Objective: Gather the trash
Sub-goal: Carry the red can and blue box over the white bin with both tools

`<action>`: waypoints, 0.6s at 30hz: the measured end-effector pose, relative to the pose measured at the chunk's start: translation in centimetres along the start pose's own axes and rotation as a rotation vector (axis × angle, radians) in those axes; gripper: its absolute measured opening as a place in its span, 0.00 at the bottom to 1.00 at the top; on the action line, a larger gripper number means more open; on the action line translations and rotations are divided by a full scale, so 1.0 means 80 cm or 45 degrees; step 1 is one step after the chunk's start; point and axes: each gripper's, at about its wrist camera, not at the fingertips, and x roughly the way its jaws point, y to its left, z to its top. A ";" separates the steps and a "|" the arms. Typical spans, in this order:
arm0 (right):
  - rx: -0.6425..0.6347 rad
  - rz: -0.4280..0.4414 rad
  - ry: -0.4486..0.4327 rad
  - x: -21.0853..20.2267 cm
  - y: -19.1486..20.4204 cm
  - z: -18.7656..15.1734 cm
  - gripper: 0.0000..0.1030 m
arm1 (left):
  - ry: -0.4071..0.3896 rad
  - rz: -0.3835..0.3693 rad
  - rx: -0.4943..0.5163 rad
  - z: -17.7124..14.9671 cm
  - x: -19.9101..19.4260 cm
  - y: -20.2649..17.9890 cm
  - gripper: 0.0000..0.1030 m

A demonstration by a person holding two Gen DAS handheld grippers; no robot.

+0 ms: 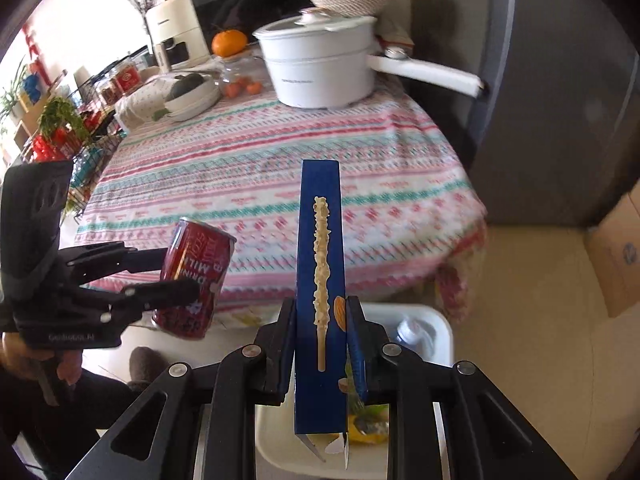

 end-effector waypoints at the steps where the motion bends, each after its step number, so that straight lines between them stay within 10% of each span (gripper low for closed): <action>1: 0.017 -0.010 0.010 0.000 -0.009 -0.007 0.24 | 0.012 -0.004 0.022 -0.002 0.009 -0.008 0.55; 18: 0.177 -0.064 0.111 0.001 -0.103 -0.069 0.24 | 0.087 0.113 0.210 -0.034 0.084 -0.052 0.64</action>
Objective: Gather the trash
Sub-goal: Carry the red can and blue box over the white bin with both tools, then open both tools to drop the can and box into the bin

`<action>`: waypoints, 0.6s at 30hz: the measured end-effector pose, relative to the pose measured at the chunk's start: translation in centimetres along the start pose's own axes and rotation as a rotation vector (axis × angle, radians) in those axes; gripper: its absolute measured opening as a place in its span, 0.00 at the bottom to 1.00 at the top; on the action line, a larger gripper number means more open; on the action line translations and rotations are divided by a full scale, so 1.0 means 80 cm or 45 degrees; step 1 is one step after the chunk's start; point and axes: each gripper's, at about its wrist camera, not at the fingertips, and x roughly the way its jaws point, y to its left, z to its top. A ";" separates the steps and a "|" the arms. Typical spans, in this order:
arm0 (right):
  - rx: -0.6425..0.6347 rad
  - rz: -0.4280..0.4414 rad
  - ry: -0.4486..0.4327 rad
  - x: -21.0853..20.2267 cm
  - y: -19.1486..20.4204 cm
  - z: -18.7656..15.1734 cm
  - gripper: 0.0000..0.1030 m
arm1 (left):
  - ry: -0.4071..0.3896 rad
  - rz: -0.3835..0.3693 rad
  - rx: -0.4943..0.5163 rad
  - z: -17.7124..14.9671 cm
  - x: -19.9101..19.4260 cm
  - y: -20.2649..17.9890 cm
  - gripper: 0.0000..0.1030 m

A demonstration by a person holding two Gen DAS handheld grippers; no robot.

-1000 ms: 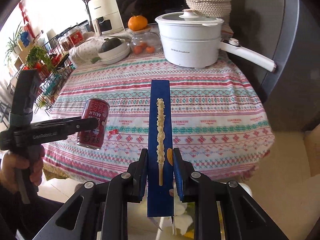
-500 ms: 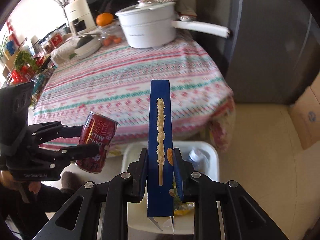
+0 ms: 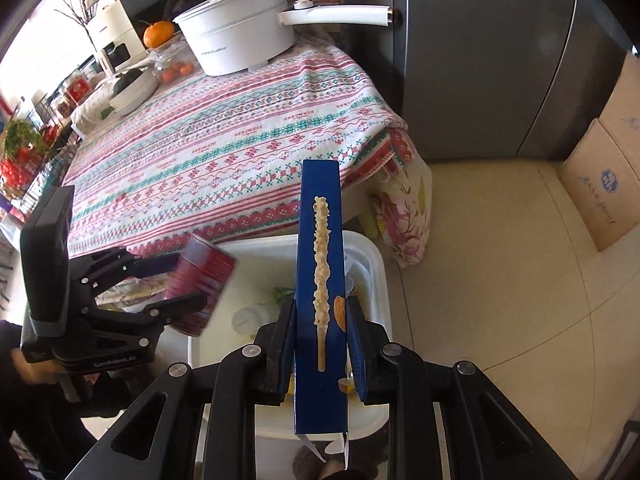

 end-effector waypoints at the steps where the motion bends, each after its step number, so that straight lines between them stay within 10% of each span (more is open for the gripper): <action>1: 0.000 0.005 0.002 0.000 0.000 0.000 0.24 | -0.009 0.008 0.006 0.000 -0.003 0.000 0.67; 18: -0.042 0.137 0.078 0.023 0.039 0.000 0.25 | -0.038 0.093 -0.032 -0.012 -0.048 0.029 0.78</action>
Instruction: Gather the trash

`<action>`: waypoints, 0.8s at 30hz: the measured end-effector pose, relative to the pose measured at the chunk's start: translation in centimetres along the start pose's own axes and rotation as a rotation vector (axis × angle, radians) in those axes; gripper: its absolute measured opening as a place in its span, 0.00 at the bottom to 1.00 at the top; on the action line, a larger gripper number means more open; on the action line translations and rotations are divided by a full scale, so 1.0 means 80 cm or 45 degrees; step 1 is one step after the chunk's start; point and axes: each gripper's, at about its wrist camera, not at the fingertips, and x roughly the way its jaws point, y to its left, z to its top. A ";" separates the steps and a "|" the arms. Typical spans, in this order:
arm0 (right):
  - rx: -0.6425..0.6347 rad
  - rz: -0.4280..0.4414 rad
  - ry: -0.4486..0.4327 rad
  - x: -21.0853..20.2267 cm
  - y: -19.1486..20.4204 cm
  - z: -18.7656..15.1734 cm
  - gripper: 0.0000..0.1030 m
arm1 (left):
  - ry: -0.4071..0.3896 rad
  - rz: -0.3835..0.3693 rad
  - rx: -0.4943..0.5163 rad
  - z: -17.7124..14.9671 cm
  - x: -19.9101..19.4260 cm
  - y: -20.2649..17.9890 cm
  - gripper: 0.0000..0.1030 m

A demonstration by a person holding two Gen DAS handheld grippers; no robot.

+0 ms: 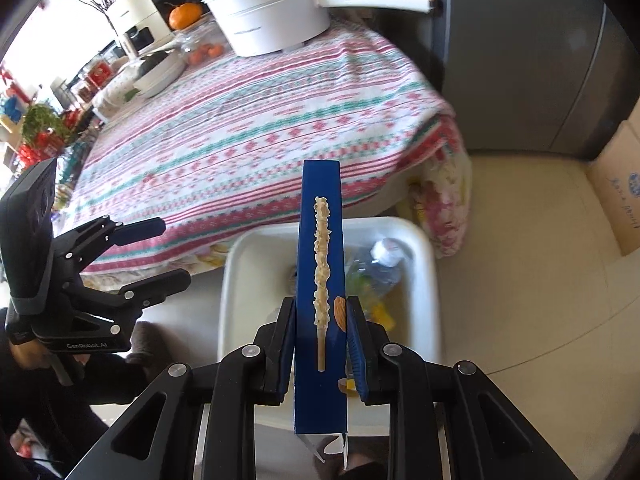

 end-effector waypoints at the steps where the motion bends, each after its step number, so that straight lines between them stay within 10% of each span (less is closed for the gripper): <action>1: 0.003 0.007 0.005 0.002 0.002 0.000 0.27 | -0.005 0.009 -0.002 -0.002 -0.003 0.001 0.80; 5: 0.011 0.027 0.021 0.005 0.007 0.000 0.67 | -0.022 0.046 -0.014 -0.012 -0.018 0.008 0.85; 24: -0.128 -0.180 -0.347 -0.092 0.089 -0.050 1.00 | -0.200 0.399 -0.324 -0.068 -0.136 0.003 0.99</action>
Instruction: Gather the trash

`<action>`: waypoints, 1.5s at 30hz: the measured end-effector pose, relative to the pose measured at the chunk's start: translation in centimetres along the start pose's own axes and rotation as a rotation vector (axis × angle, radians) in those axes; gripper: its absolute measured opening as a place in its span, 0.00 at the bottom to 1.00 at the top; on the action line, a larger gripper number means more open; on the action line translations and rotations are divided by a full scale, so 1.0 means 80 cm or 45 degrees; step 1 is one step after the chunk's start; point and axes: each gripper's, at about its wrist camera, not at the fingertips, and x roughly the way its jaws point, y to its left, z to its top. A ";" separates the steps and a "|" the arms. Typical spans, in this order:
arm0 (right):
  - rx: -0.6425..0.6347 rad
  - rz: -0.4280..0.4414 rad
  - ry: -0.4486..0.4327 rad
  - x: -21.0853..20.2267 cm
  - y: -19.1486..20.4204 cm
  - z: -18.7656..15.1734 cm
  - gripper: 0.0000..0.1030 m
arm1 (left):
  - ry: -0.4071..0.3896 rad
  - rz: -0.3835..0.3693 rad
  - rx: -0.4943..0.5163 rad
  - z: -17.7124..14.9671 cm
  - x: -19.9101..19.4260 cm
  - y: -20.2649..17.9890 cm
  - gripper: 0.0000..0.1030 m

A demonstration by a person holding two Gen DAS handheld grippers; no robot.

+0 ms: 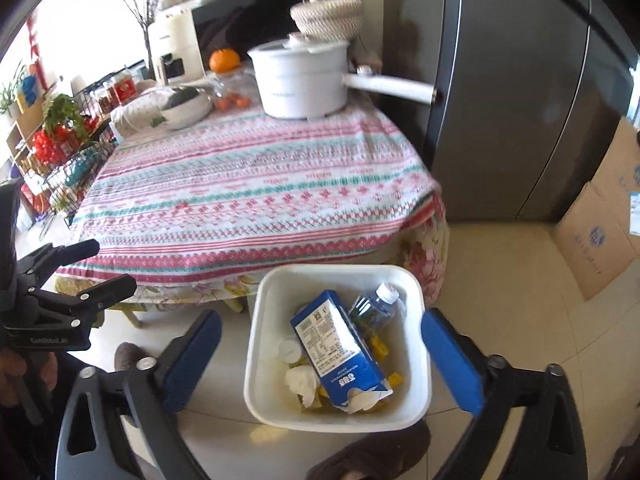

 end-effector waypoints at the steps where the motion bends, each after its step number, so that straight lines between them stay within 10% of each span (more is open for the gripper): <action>1: -0.005 -0.008 -0.024 -0.007 0.006 -0.004 1.00 | -0.018 0.021 0.001 -0.001 -0.008 -0.001 0.99; 18: 0.038 -0.135 -0.408 -0.114 0.046 -0.025 1.00 | -0.291 0.142 -0.038 -0.010 -0.095 -0.012 0.99; 45: 0.041 -0.156 -0.391 -0.104 0.044 -0.024 1.00 | -0.328 0.097 -0.062 -0.012 -0.104 -0.009 0.99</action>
